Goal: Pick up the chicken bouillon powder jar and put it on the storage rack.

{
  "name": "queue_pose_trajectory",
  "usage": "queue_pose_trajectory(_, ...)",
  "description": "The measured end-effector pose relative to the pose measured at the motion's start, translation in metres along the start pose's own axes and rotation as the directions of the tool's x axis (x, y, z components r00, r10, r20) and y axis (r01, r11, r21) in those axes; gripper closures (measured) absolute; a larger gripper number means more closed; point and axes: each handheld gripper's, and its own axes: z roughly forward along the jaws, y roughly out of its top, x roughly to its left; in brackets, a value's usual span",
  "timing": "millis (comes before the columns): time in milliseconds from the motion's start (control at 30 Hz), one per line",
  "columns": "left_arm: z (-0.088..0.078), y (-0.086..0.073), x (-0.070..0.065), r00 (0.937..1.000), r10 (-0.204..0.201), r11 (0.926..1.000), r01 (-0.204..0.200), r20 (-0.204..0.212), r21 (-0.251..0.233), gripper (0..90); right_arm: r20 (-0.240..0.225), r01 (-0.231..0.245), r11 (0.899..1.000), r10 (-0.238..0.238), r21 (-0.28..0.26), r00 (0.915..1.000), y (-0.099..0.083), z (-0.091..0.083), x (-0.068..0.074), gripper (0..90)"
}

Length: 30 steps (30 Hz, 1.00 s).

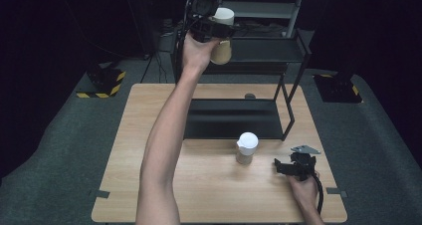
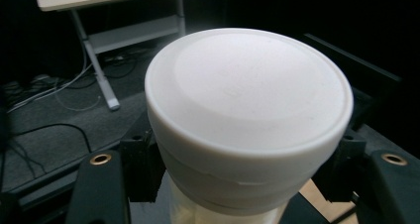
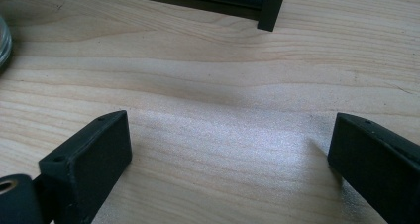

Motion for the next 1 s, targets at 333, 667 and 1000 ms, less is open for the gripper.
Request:
queue_pose_trajectory(333,0.022,0.002,-0.004,0.9981,-0.023,0.9997,0.023,-0.057,-0.009,34.5,0.000,0.000,1.000,0.000,0.000,1.0000,0.000,0.000,0.000,2.3)
queue_pose_trajectory(667,0.029,0.001,-0.003,0.9973,-0.021,0.9998,0.021,-0.070,-0.003,34.5,0.001,0.000,1.000,0.000,-0.001,1.0000,0.000,0.000,0.000,2.3)
queue_pose_trajectory(1000,0.026,-0.005,0.003,0.9986,-0.022,0.9996,0.021,-0.048,-0.021,34.4,0.001,0.001,1.000,-0.001,0.000,1.0000,0.000,0.000,0.000,2.4)
